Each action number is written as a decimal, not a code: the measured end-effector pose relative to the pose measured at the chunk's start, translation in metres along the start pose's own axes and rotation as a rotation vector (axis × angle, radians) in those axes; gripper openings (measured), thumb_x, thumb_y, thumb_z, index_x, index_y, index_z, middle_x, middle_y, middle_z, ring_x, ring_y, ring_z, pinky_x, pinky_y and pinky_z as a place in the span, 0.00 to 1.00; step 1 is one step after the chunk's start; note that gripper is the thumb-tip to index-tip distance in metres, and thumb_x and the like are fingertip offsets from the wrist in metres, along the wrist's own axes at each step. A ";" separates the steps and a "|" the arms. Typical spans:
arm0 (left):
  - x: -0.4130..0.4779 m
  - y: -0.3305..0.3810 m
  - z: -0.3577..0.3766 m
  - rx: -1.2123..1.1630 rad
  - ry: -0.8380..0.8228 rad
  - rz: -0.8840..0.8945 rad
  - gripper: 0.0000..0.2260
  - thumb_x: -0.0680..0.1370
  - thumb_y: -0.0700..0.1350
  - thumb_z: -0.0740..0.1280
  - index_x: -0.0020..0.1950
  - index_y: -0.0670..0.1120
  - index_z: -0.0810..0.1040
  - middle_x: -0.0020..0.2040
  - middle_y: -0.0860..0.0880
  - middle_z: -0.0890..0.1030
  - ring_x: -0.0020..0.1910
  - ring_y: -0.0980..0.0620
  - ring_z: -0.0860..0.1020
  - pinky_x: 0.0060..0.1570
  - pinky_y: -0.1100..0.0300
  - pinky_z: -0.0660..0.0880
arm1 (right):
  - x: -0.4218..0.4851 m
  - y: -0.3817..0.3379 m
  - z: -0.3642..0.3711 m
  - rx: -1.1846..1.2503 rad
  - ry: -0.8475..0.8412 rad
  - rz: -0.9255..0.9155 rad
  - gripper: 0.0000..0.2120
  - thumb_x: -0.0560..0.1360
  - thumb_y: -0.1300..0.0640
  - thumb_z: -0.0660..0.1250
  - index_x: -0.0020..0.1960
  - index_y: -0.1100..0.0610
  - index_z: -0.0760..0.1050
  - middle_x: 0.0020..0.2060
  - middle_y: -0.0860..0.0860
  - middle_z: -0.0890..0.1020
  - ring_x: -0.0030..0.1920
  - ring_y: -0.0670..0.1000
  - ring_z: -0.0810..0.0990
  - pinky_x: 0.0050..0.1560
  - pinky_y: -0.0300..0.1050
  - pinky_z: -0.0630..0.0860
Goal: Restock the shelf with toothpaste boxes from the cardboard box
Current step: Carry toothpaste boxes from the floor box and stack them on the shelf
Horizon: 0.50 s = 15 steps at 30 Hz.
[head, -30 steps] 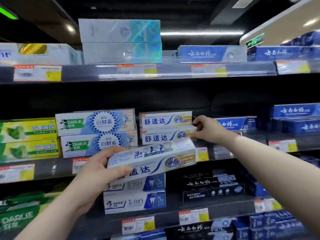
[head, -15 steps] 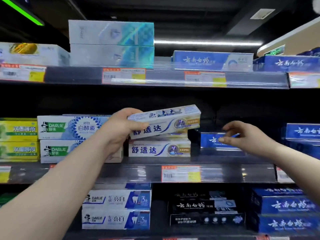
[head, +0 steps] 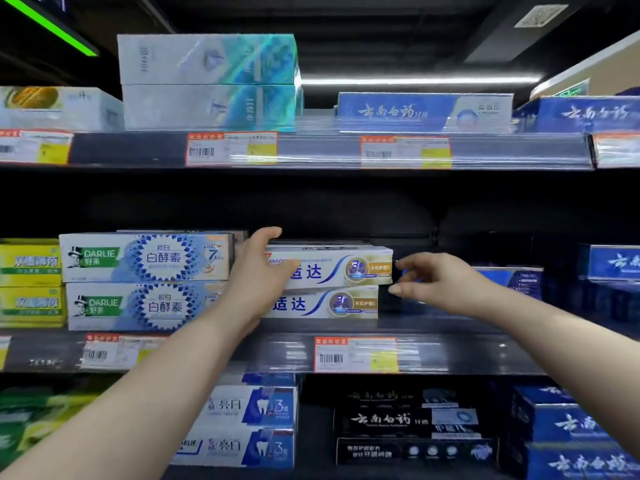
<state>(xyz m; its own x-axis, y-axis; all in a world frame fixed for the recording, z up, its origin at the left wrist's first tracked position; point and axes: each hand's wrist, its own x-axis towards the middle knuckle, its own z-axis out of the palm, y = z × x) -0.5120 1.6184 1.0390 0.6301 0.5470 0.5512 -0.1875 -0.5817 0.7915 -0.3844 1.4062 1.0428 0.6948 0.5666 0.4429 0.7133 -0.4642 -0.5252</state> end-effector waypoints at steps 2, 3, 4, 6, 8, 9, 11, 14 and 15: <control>-0.003 0.000 0.004 0.019 0.048 -0.004 0.27 0.76 0.40 0.65 0.72 0.51 0.62 0.71 0.48 0.68 0.66 0.48 0.70 0.66 0.56 0.66 | 0.001 -0.007 0.005 -0.043 -0.042 -0.030 0.16 0.71 0.49 0.69 0.57 0.52 0.78 0.43 0.51 0.84 0.48 0.52 0.81 0.53 0.46 0.74; -0.005 -0.001 0.005 0.020 0.056 -0.009 0.28 0.76 0.39 0.64 0.74 0.51 0.59 0.72 0.48 0.66 0.68 0.49 0.68 0.65 0.60 0.64 | 0.001 -0.010 0.008 -0.071 -0.051 -0.039 0.11 0.72 0.48 0.68 0.53 0.49 0.79 0.43 0.53 0.85 0.47 0.53 0.81 0.53 0.47 0.74; -0.007 -0.002 0.005 0.024 0.056 -0.017 0.30 0.76 0.38 0.63 0.75 0.51 0.56 0.73 0.48 0.65 0.69 0.49 0.67 0.64 0.61 0.63 | 0.000 -0.013 0.011 -0.093 -0.048 -0.033 0.07 0.72 0.48 0.67 0.47 0.48 0.80 0.42 0.53 0.84 0.45 0.53 0.80 0.51 0.48 0.75; -0.011 -0.006 0.004 -0.006 0.036 -0.053 0.29 0.75 0.36 0.62 0.73 0.51 0.58 0.69 0.47 0.70 0.67 0.47 0.71 0.66 0.56 0.66 | 0.000 -0.017 0.015 -0.133 -0.009 -0.004 0.11 0.73 0.46 0.65 0.42 0.52 0.80 0.40 0.55 0.84 0.41 0.53 0.79 0.46 0.49 0.76; -0.014 -0.010 0.002 -0.066 0.013 -0.096 0.20 0.74 0.34 0.61 0.63 0.50 0.67 0.57 0.48 0.79 0.57 0.47 0.78 0.55 0.52 0.76 | -0.001 -0.021 0.018 -0.160 0.039 0.019 0.14 0.74 0.46 0.65 0.40 0.56 0.80 0.35 0.55 0.82 0.37 0.55 0.77 0.39 0.47 0.74; -0.015 -0.010 0.000 -0.102 -0.001 -0.122 0.17 0.74 0.33 0.60 0.58 0.50 0.68 0.53 0.47 0.80 0.53 0.47 0.80 0.52 0.52 0.78 | -0.002 -0.024 0.020 -0.164 0.055 0.023 0.13 0.74 0.47 0.65 0.37 0.55 0.79 0.31 0.53 0.79 0.34 0.53 0.75 0.36 0.46 0.71; -0.014 -0.010 -0.002 -0.197 -0.001 -0.181 0.16 0.74 0.32 0.60 0.57 0.49 0.68 0.52 0.45 0.81 0.49 0.46 0.80 0.51 0.49 0.79 | -0.003 -0.028 0.023 -0.164 0.089 0.028 0.13 0.73 0.47 0.66 0.34 0.52 0.78 0.26 0.49 0.74 0.30 0.49 0.70 0.33 0.44 0.67; -0.011 -0.006 -0.006 -0.260 0.028 -0.231 0.19 0.74 0.32 0.60 0.62 0.46 0.67 0.49 0.45 0.80 0.46 0.47 0.79 0.41 0.57 0.78 | -0.005 -0.031 0.028 -0.165 0.135 0.031 0.12 0.72 0.45 0.66 0.39 0.53 0.81 0.25 0.47 0.74 0.29 0.47 0.71 0.32 0.44 0.67; -0.010 -0.005 -0.006 -0.276 0.023 -0.240 0.20 0.74 0.32 0.60 0.63 0.45 0.66 0.49 0.45 0.79 0.46 0.47 0.79 0.39 0.59 0.76 | -0.006 -0.032 0.029 -0.169 0.148 0.034 0.13 0.72 0.45 0.66 0.40 0.54 0.82 0.25 0.47 0.75 0.29 0.47 0.71 0.31 0.44 0.67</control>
<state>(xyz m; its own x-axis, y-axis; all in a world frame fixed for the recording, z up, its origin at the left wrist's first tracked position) -0.5225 1.6194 1.0311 0.6642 0.6634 0.3445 -0.2345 -0.2527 0.9387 -0.4143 1.4380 1.0358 0.7154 0.4488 0.5354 0.6862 -0.5957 -0.4175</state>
